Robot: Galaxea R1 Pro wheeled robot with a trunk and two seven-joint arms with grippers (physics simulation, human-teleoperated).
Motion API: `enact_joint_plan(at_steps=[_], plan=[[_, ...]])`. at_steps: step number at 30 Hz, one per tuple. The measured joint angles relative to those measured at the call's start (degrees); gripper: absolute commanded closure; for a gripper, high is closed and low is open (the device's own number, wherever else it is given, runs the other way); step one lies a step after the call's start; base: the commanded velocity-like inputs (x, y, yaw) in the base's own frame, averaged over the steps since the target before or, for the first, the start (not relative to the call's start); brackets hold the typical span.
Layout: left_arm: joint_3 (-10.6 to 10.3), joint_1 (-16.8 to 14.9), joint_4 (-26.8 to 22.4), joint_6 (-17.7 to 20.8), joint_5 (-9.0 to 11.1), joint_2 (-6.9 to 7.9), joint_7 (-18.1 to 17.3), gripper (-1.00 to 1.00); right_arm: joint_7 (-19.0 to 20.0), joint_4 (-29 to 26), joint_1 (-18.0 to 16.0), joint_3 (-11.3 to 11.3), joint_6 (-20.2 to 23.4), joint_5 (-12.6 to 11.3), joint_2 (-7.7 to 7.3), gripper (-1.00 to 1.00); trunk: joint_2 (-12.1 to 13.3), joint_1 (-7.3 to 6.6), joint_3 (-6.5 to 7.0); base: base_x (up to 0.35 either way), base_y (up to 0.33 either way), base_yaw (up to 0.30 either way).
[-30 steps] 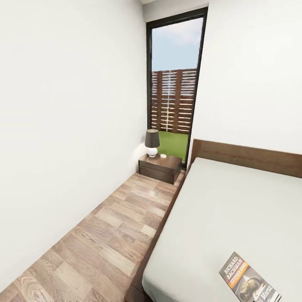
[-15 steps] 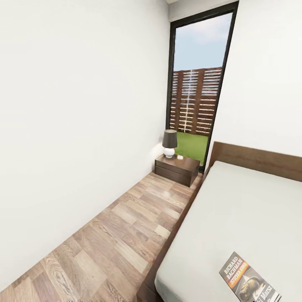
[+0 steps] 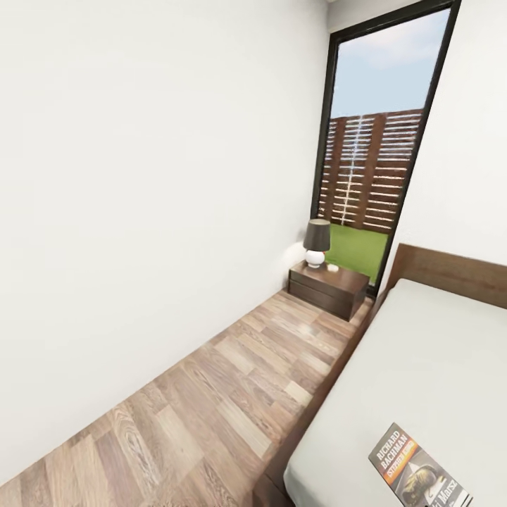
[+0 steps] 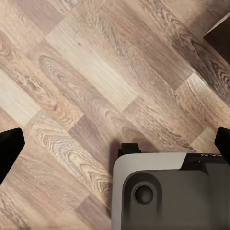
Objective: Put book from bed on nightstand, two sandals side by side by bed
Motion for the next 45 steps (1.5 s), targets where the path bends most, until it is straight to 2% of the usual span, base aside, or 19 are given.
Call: enact_joint_plan(at_steps=[45], plan=[[-0.08,-0.01,-0.01,0.02,-0.09,-0.05,-0.01,-1.00,-0.03,0.03,-0.01,-0.01,0.00,-0.01,0.03,1.00,0.00,0.00,0.00,0.000,0.000,0.293]])
